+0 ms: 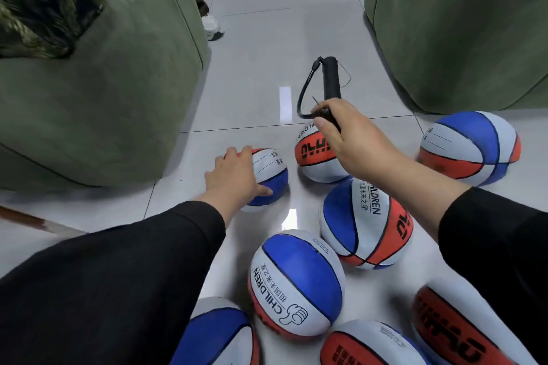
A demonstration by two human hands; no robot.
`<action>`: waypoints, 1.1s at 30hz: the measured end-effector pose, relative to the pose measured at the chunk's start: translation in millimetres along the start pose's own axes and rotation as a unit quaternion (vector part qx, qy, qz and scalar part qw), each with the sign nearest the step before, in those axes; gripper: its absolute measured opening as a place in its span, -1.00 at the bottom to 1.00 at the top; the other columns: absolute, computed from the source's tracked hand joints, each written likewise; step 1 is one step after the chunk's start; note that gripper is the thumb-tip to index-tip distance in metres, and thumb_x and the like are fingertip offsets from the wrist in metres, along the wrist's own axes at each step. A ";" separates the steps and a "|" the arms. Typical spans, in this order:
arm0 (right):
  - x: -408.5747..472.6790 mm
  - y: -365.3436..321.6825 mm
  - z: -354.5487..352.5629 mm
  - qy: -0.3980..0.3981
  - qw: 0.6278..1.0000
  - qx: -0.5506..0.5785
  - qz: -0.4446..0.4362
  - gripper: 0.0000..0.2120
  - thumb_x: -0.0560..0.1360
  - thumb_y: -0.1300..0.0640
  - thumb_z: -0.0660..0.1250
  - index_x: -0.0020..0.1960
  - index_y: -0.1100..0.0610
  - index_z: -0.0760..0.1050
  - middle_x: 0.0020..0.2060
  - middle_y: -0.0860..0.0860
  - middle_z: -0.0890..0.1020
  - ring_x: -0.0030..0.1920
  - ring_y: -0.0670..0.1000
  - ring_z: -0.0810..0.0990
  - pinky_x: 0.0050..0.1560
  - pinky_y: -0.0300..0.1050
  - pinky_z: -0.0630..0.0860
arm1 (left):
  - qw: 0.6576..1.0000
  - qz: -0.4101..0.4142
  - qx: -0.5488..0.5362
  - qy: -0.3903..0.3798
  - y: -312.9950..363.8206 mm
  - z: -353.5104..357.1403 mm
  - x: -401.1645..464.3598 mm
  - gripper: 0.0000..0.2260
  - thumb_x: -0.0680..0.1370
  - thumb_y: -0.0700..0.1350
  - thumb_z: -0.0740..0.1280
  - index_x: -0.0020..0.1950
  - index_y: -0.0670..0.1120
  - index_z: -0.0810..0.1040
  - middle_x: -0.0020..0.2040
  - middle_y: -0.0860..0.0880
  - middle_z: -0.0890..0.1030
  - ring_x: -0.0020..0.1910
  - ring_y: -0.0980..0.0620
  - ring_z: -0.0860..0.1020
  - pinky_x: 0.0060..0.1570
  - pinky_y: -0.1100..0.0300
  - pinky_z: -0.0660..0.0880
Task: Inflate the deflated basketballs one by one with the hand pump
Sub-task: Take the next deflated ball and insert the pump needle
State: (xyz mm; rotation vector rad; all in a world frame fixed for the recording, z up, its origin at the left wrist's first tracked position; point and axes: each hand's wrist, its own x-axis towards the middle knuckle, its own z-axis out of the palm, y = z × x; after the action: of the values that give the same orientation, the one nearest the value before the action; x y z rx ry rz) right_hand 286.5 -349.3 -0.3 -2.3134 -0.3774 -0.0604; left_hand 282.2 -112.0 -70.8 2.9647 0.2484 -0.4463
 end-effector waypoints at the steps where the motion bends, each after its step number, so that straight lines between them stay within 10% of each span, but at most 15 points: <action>1: -0.8 -6.0 2.7 -0.009 1.000 0.000 -0.005 -0.77 0.70 -0.02 0.15 0.27 0.03 0.47 0.14 -0.05 0.54 0.10 -0.03 0.50 0.12 -0.04 0.43 | 1.000 0.001 -0.007 0.014 -7.1 4.6 -2.8 -0.07 0.30 0.30 0.61 0.53 0.07 0.24 0.40 -0.05 0.33 0.39 -0.19 0.36 0.17 -0.17 0.48; 23: -57.7 -167.9 29.1 -0.087 0.993 -0.010 -0.076 -0.86 0.68 -0.13 0.11 0.13 -0.14 0.41 -0.05 -0.25 0.49 -0.01 -0.11 0.50 0.00 -0.08 0.41 | 0.944 -0.027 -0.227 0.236 -162.8 -50.5 -172.0 -0.44 0.45 0.02 0.59 0.37 0.04 0.42 0.32 0.12 0.48 0.41 -0.06 0.29 0.14 0.08 0.41; 33: -141.5 -278.5 19.4 -0.074 0.996 0.000 -0.054 -0.80 0.70 -0.10 0.12 0.08 -0.03 0.45 -0.14 -0.07 0.56 -0.14 -0.05 0.52 -0.22 -0.12 0.36 | 0.930 0.035 -0.255 0.261 -190.5 -104.5 -322.4 -0.40 0.43 -0.04 0.62 0.40 0.04 0.45 0.68 0.05 0.00 0.57 -0.04 0.11 0.45 0.01 0.29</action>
State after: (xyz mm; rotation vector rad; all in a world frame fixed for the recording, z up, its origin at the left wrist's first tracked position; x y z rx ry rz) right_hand 69.7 -188.6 158.3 -2.3035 -0.5768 0.0584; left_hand -27.0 44.6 105.3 2.4982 0.2585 0.3788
